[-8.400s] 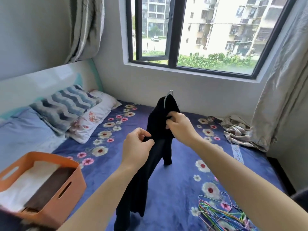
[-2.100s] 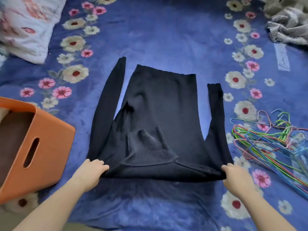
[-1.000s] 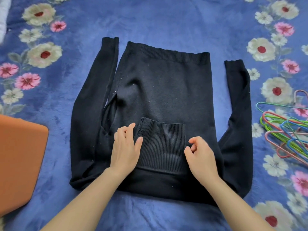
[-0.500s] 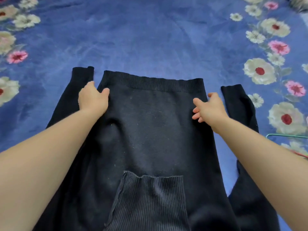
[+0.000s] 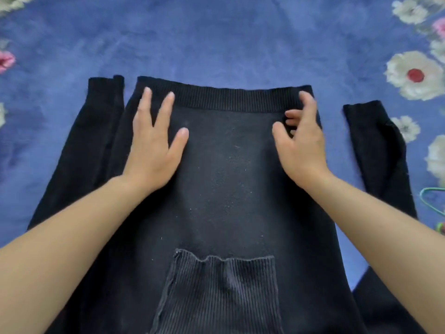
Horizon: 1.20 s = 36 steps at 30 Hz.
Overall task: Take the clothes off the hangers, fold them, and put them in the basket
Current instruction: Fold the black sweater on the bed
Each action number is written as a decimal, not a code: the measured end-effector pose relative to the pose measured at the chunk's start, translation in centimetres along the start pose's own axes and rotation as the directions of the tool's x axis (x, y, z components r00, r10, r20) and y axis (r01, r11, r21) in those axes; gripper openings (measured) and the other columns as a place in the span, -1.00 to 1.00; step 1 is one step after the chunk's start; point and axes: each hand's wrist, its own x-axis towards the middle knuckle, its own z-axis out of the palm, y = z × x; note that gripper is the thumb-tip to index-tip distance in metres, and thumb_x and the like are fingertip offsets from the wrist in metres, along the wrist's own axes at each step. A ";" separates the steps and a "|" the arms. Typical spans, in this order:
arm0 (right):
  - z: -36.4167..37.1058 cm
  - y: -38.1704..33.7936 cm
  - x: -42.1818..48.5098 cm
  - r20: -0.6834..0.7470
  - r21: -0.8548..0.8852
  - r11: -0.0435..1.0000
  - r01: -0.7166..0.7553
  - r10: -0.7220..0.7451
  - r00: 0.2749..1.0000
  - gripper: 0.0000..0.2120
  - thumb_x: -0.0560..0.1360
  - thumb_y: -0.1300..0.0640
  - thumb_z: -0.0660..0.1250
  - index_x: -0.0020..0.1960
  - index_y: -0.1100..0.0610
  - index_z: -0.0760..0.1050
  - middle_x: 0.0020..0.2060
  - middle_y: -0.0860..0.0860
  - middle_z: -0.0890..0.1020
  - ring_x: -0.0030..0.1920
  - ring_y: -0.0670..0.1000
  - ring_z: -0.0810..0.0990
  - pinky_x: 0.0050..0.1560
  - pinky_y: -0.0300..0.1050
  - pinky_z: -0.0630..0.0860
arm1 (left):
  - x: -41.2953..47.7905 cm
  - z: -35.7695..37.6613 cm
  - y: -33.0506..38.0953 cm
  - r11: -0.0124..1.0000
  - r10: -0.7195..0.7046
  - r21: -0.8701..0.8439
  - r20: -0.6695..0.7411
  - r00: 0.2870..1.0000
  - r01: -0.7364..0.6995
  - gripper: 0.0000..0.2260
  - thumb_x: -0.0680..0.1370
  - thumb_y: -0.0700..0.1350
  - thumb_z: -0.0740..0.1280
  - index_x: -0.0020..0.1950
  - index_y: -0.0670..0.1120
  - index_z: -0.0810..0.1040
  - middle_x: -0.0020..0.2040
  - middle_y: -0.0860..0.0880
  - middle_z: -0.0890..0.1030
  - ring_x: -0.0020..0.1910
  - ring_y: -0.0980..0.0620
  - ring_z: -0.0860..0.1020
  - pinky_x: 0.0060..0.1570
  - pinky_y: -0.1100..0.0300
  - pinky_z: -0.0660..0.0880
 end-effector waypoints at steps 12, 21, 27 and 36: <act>-8.7 5.5 1.1 0.116 -0.713 0.665 0.221 -0.198 0.973 -0.48 0.61 -0.03 0.04 0.51 0.15 0.25 0.50 0.10 0.28 0.52 0.11 0.16 0.44 0.13 0.00 | -2.3 4.0 2.6 0.874 -0.270 0.431 0.050 0.962 0.223 -0.42 0.66 0.11 -0.04 0.61 -0.11 -0.08 0.57 -0.31 -0.17 0.56 -0.24 -0.18 0.50 -0.16 -0.17; -15.9 6.3 0.3 -0.158 -0.381 0.853 -0.356 0.320 0.934 -0.73 0.48 0.06 0.28 -0.25 0.26 0.47 -0.37 0.14 0.50 -0.23 0.15 0.49 -0.28 -0.06 0.32 | -12.4 10.8 16.2 0.982 0.142 0.048 0.451 0.881 -0.183 -0.44 0.62 0.16 -0.18 0.61 0.01 -0.02 0.60 0.04 -0.18 0.55 0.05 -0.30 0.48 0.06 -0.31; -16.8 -2.5 -1.6 -0.397 0.055 0.998 -0.026 0.045 0.917 -0.68 0.45 0.12 0.27 -0.37 0.05 0.18 -0.49 -0.11 0.26 -0.47 -0.13 0.22 -0.40 -0.24 0.18 | -8.5 5.6 20.2 0.580 -0.145 -0.598 0.593 0.792 0.553 -0.71 0.67 -0.02 0.10 0.20 0.02 0.60 0.18 0.14 0.59 0.28 0.08 0.51 0.42 0.11 0.27; -10.6 -12.4 -2.4 0.164 0.328 0.945 -0.006 -0.051 0.985 -0.64 0.43 -0.07 0.29 -0.21 0.26 0.45 -0.29 0.05 0.45 -0.28 0.05 0.46 -0.24 0.08 0.45 | -7.7 0.2 16.6 -0.147 -0.120 -0.809 0.585 0.802 0.569 -0.69 0.52 -0.10 0.10 -0.12 -0.12 0.63 -0.04 -0.10 0.63 -0.03 -0.12 0.58 0.01 0.05 0.52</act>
